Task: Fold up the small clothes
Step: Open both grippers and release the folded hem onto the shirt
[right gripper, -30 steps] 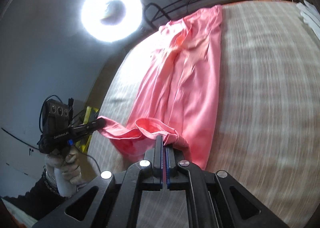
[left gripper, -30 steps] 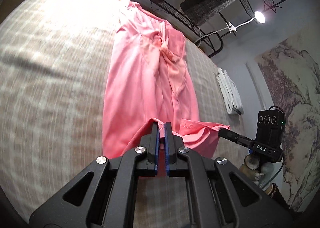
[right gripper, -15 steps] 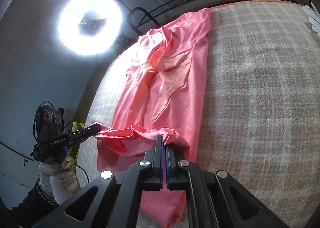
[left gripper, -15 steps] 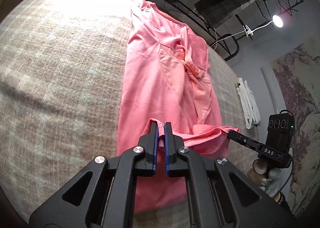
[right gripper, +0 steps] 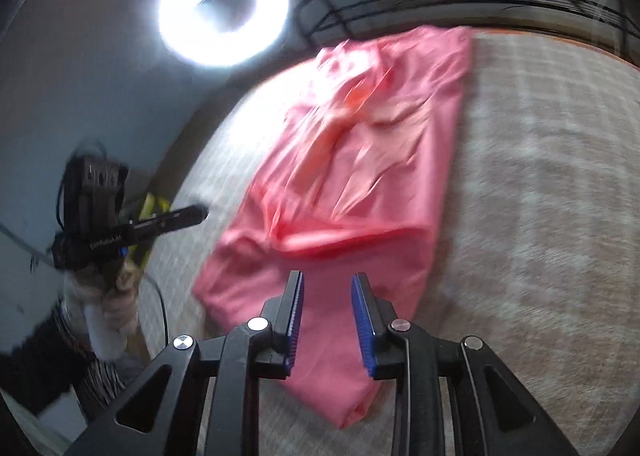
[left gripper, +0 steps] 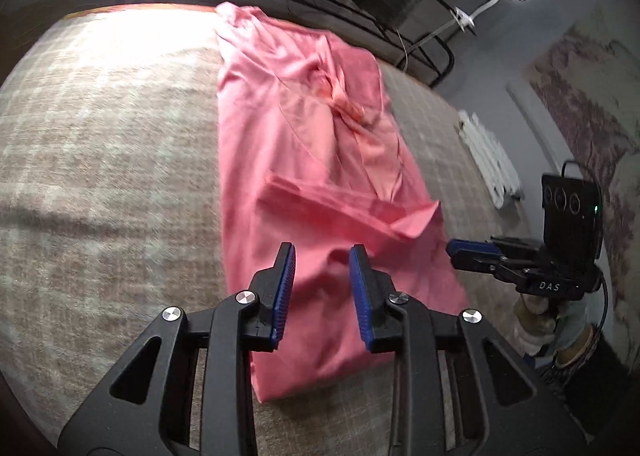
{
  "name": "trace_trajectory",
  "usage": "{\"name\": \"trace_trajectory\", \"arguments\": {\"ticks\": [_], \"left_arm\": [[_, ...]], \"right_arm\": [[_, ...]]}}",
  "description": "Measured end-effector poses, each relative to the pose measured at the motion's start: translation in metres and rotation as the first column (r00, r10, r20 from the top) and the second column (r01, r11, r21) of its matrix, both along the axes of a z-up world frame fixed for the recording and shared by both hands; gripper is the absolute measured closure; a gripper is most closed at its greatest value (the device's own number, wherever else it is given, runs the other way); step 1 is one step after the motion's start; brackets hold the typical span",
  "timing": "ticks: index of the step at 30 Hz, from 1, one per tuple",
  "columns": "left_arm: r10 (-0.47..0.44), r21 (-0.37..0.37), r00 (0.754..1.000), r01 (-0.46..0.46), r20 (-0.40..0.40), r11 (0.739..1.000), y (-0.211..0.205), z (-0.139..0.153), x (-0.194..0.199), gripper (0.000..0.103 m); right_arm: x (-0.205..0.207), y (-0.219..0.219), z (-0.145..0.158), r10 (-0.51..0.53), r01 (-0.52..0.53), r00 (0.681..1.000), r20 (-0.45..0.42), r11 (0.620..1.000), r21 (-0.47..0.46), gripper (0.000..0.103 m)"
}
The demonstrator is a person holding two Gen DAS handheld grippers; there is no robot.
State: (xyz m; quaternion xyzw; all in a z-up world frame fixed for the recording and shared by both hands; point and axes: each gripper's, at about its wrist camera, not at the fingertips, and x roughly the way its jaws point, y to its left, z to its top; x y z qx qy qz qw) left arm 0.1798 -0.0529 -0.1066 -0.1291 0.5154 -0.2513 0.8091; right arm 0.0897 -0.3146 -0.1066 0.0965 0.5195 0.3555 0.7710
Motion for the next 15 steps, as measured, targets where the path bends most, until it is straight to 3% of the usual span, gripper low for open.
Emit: {"name": "trace_trajectory", "arguments": {"ticks": [4, 10, 15], "left_arm": [[0.012, 0.086, 1.000, -0.012, 0.002, 0.996, -0.011, -0.012, 0.010, 0.077], [-0.008, 0.203, 0.995, -0.014, 0.103, 0.979, -0.013, -0.010, 0.018, 0.076], [-0.048, 0.256, 0.993, 0.018, 0.110, 0.967, -0.022, -0.019, 0.026, 0.074]], "right_arm": [[0.000, 0.019, -0.018, 0.045, -0.046, 0.999, -0.012, 0.995, -0.088, 0.079], [0.006, 0.017, -0.019, 0.042, -0.042, 0.999, 0.004, 0.993, -0.108, 0.078], [0.004, -0.001, -0.005, 0.006, 0.000, 0.999, 0.053, 0.993, -0.117, 0.064]]}}
